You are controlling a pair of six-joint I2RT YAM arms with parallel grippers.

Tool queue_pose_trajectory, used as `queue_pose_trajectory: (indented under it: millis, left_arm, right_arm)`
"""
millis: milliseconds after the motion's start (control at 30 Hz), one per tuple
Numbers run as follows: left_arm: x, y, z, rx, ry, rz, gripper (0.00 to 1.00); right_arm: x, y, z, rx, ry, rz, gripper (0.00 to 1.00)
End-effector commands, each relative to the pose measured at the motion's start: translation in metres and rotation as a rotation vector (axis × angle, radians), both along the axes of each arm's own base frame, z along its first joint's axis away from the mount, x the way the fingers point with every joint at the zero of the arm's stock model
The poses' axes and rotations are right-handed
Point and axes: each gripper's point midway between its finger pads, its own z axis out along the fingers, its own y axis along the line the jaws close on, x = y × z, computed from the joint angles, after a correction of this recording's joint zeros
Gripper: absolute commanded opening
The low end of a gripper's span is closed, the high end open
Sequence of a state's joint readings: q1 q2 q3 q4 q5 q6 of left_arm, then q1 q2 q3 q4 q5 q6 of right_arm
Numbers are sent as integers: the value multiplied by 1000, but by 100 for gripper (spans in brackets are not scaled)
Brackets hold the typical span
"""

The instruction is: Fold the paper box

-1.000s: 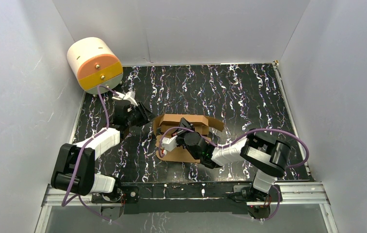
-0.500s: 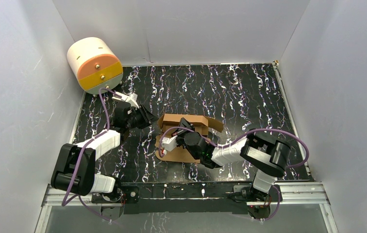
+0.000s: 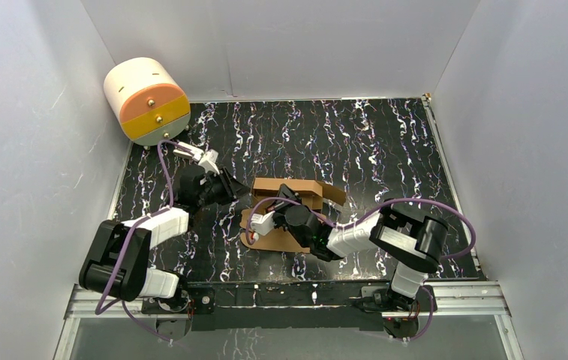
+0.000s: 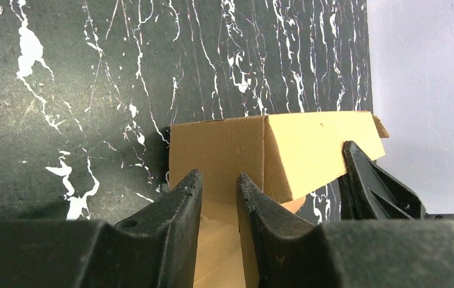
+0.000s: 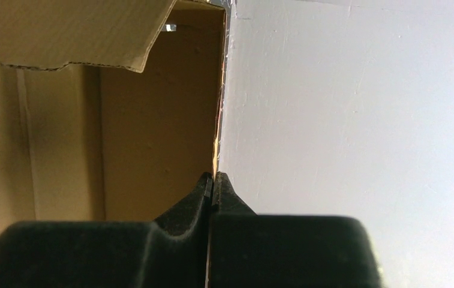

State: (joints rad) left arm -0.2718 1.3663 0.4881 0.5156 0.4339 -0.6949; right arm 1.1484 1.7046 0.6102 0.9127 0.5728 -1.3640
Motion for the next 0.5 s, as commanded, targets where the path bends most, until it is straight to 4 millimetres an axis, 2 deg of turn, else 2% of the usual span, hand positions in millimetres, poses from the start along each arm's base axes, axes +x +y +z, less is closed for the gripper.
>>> queue_pose_trajectory:
  millis: [0,233,467]
  left_arm:
    - [-1,-6,3,9,-95,-55,26]
    - [-5,-14,0,35,-167,-107,27]
    - [-12,-13,-6,79,-220,-106,30]
  right_arm:
    - [-1,2,-1,31,2,-2,3]
    - [-1,5,-11,4,9,1,3]
    - [-4,3,-15,-3,54,5,2]
